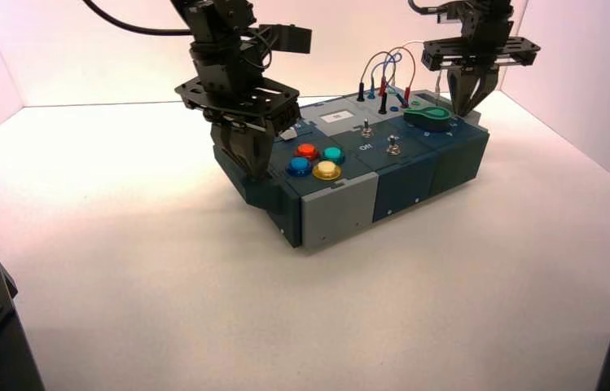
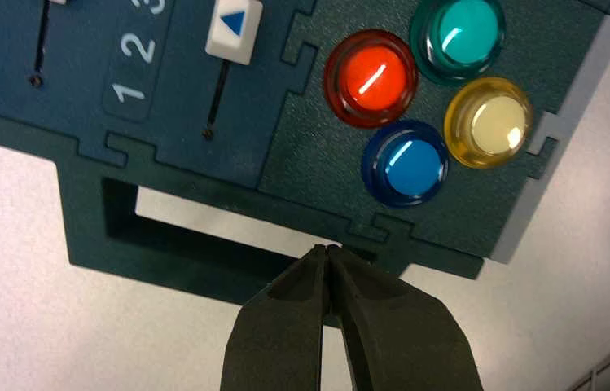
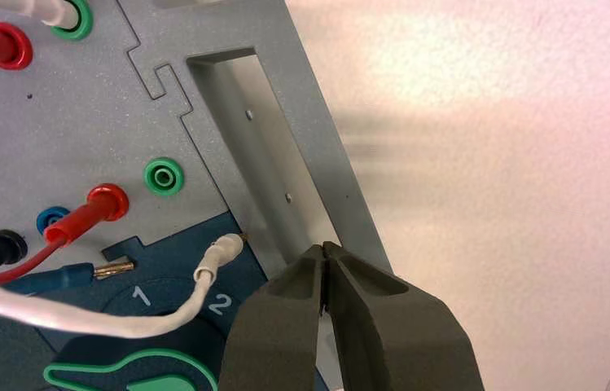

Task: Insert the blue wire.

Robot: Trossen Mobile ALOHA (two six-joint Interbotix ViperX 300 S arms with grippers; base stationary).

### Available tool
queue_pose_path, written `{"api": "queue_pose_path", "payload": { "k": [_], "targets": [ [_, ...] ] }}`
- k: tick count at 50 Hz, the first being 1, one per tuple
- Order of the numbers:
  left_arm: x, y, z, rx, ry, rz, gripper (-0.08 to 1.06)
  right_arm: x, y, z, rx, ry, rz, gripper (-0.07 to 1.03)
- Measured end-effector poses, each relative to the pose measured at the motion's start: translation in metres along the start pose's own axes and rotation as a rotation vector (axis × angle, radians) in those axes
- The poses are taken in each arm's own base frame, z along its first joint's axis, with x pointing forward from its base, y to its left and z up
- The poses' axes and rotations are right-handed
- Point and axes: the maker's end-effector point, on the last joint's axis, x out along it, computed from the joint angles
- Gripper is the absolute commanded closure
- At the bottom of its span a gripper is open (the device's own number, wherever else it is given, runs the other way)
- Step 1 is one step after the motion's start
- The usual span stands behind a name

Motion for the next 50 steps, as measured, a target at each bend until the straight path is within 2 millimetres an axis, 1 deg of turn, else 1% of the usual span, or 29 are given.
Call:
{"api": "queue_pose_path", "payload": {
  "k": [7,9,25,38,50],
  "targets": [
    [-0.002,0.0,-0.006,-0.003,0.004,-0.001,1.0,0.0,0.004,-0.005,-0.006,0.008,0.004,0.98],
    [-0.002,0.0,-0.011,-0.005,0.009,-0.001,1.0,0.0,0.006,-0.009,-0.009,0.014,0.006,0.98],
    [-0.005,-0.001,-0.028,-0.022,0.023,-0.007,1.0,0.001,0.015,-0.029,-0.011,0.039,0.023,0.98],
    [-0.006,-0.002,-0.038,-0.042,0.031,-0.011,1.0,0.0,0.022,-0.041,-0.02,0.047,0.031,0.98],
    [-0.009,-0.003,-0.044,-0.058,0.035,-0.013,1.0,0.001,0.031,-0.048,-0.046,0.058,0.033,0.98]
  ]
}}
